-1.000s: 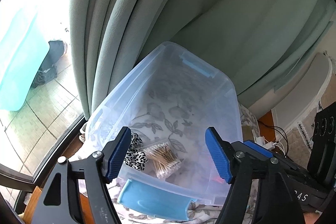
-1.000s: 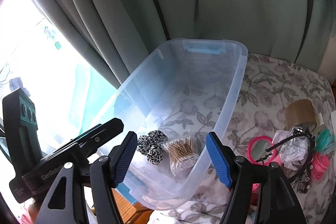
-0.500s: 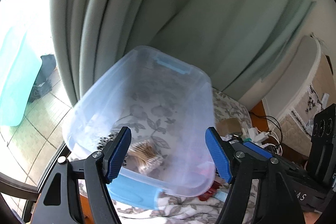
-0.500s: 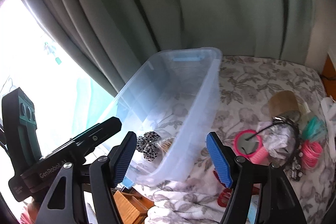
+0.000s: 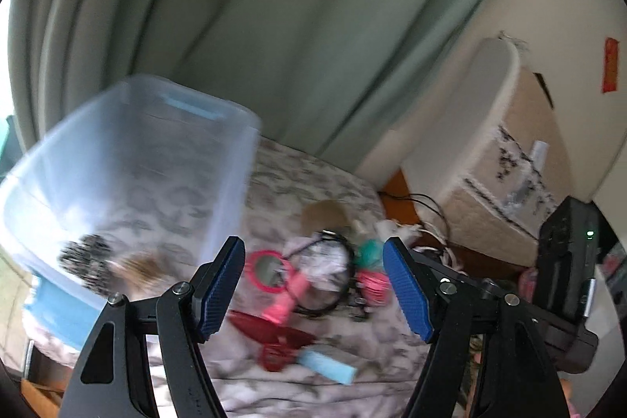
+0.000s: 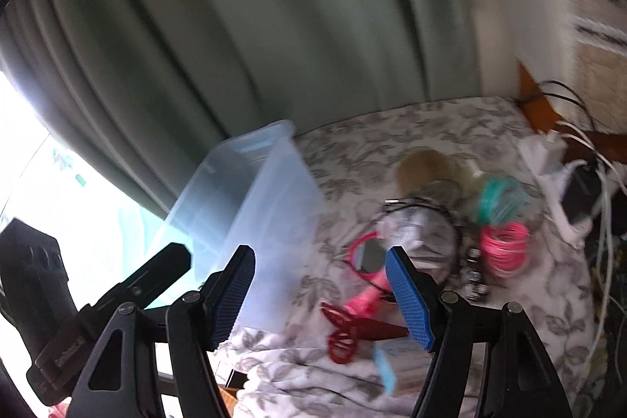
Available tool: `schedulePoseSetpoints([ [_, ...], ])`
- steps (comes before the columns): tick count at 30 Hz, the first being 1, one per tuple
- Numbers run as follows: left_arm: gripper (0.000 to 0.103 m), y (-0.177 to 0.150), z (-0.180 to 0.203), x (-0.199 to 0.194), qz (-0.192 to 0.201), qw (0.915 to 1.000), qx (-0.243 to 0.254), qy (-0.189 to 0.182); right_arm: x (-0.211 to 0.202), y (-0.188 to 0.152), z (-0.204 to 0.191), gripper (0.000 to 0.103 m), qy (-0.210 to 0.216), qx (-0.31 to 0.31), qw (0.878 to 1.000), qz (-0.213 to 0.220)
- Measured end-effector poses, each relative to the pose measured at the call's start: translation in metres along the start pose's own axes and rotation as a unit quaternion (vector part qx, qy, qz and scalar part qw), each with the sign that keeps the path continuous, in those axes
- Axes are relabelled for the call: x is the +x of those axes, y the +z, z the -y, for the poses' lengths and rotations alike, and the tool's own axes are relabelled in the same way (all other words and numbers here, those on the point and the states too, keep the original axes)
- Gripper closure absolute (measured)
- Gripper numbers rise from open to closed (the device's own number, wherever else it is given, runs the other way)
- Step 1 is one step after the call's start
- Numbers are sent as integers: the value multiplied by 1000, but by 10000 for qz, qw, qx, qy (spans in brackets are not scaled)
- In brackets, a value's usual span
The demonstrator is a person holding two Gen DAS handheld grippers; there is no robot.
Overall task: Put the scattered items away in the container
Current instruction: 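Move both tools back from the box toward the remaining items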
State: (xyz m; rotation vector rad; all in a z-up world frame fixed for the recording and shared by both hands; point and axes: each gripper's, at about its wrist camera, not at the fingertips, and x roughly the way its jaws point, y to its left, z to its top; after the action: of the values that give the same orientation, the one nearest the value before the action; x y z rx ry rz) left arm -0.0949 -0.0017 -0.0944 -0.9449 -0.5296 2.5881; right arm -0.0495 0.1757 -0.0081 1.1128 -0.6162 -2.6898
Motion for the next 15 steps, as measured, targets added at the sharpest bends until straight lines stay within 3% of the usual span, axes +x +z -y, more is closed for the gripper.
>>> schedulePoseSetpoints([
  [2,29,4,22,-26,-172,9997,143,13,-6,-3,16,30,-85,168,9998,30],
  [3,29,-2,25,-10,-337,9991,233,75,-8,-5,23,30,-127,244,9996,36],
  [5,29,-7,39,-12,-584,9969,436,297,-10,-8,38,30,-220,397,9990,30],
  [10,29,-34,50,31,-1102,9847,949,961,-7,-17,64,30,-412,492,9978,-189],
  [15,29,-59,41,78,-1646,9759,951,1073,12,-45,78,30,-435,443,9953,-742],
])
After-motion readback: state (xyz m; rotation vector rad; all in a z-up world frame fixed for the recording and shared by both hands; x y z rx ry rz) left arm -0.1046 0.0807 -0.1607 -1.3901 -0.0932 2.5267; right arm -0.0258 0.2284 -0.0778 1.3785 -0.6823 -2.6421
